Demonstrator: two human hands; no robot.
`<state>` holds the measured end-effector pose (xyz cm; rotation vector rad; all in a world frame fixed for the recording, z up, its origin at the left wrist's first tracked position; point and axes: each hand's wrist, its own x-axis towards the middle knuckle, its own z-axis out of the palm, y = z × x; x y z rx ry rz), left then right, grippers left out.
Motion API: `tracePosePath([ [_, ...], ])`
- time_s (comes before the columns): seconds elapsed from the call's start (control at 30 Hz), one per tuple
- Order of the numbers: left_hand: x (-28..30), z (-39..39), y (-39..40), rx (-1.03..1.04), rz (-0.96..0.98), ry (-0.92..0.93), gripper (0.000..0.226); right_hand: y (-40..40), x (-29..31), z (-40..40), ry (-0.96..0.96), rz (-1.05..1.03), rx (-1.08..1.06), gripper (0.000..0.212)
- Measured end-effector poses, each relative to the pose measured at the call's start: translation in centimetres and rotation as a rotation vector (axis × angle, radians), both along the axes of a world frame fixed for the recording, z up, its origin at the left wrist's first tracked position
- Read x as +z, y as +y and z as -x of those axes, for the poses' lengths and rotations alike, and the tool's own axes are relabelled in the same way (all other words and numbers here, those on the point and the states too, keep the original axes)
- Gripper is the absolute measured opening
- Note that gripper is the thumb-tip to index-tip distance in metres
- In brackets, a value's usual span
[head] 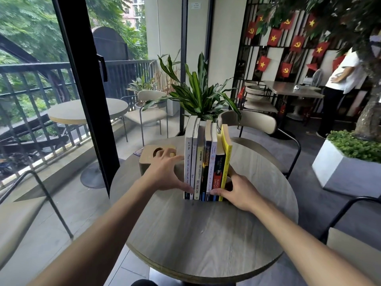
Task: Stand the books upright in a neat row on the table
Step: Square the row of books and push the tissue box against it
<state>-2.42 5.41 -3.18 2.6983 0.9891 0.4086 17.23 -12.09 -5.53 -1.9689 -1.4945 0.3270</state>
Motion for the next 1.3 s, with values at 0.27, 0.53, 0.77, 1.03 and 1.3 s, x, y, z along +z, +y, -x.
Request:
tracePosePath([
  [0.27, 0.4, -0.8, -1.5, -0.088, -0.019, -0.138, 0.107, -0.3, 0.4, 0.4, 0.004, 0.014, -0.002, 0.08],
  [0.53, 0.4, -0.3, -1.4, -0.115, 0.0, -0.18, 0.1, -0.6, 1.3, -0.1, -0.028, 0.152, 0.019, 0.066],
  [0.77, 0.3, 0.2, -1.3, -0.037, -0.068, -0.11, 0.118, -0.8, 1.4, 0.0, 0.0, 0.125, 0.019, 0.076],
  [1.03, 0.3, 0.0, -2.0, -0.024, -0.197, -0.012, 0.105, -0.9, 1.0, -0.4, 0.002, 0.113, 0.006, 0.067],
  [1.3, -0.2, -0.6, -2.5, -0.039, -0.162, -0.064, 0.086, -0.6, 0.9, -0.4, -0.015, 0.12, -0.003, 0.062],
])
